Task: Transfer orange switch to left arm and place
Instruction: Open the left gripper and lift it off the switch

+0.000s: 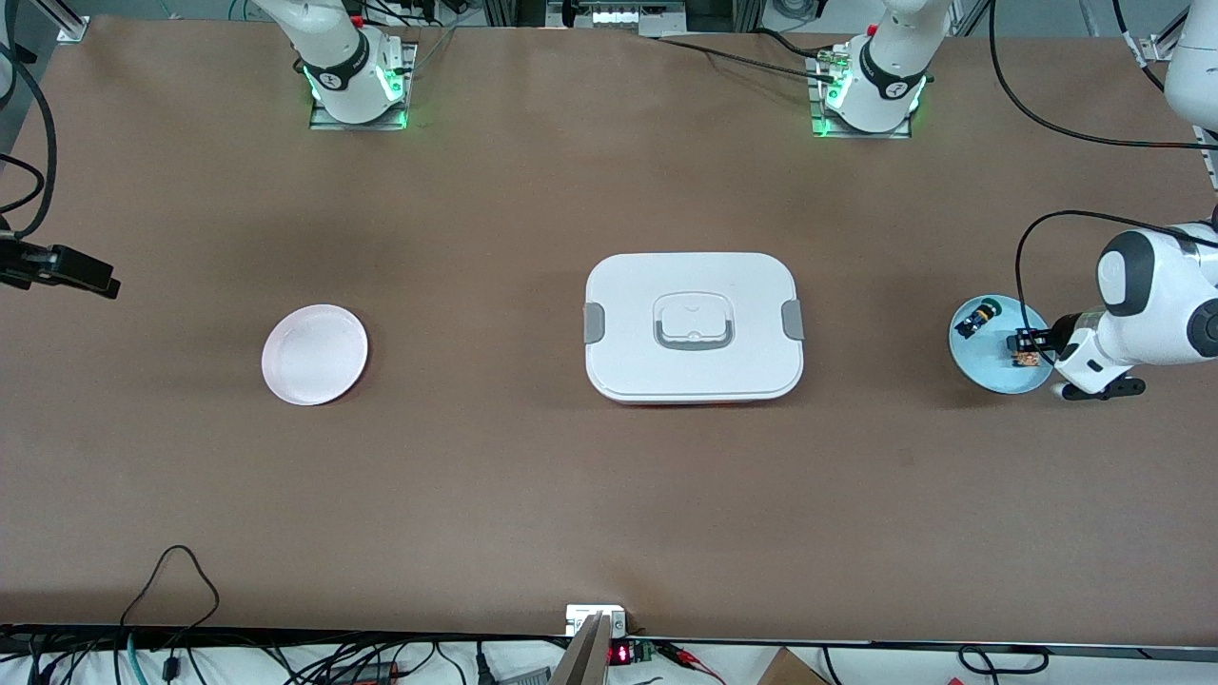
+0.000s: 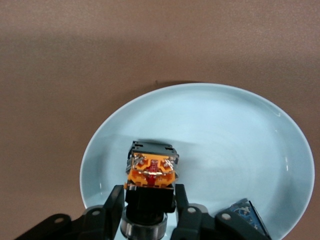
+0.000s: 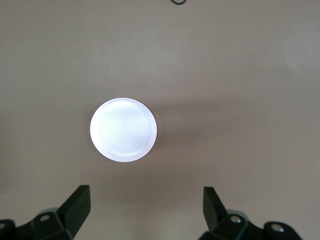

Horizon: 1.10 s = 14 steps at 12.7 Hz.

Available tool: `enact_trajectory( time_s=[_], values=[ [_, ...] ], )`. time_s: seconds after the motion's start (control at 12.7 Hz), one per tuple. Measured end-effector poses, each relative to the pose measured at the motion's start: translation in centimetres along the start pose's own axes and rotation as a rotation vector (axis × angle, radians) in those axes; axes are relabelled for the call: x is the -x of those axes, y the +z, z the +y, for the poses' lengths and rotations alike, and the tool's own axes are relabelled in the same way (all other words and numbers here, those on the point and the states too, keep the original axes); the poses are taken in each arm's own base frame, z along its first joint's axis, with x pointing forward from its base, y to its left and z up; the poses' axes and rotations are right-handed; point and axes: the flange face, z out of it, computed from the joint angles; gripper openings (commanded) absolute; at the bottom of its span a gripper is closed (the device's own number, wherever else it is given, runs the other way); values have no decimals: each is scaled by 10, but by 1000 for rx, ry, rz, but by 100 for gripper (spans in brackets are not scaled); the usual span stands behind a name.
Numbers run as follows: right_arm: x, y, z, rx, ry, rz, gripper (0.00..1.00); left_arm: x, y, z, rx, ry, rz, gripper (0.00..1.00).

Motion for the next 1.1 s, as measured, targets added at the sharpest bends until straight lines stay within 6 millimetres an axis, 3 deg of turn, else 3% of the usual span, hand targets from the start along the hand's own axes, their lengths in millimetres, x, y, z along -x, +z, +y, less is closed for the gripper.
enact_trajectory(
  time_s=[0.24, 0.47, 0.63, 0.79, 0.94, 1.1],
  values=[
    [29, 7, -2, -2, -7, -19, 100, -7, -8, -4, -2, 1, 28, 100],
    [50, 4, -2, -4, -12, -27, 100, -20, -46, -8, -16, -4, 96, 100],
    [53, 2, -4, -4, -28, -23, 100, -20, -97, 7, 9, -7, 114, 100],
    [52, 1, -5, -4, -32, -18, 100, -10, -174, 43, 6, 19, 133, 100],
    [51, -2, -5, -5, -33, -5, 100, 17, -253, 93, -23, 63, 178, 100],
    [51, -6, -4, -5, -32, 4, 100, 57, -313, 141, -32, 101, 208, 100]
  ],
)
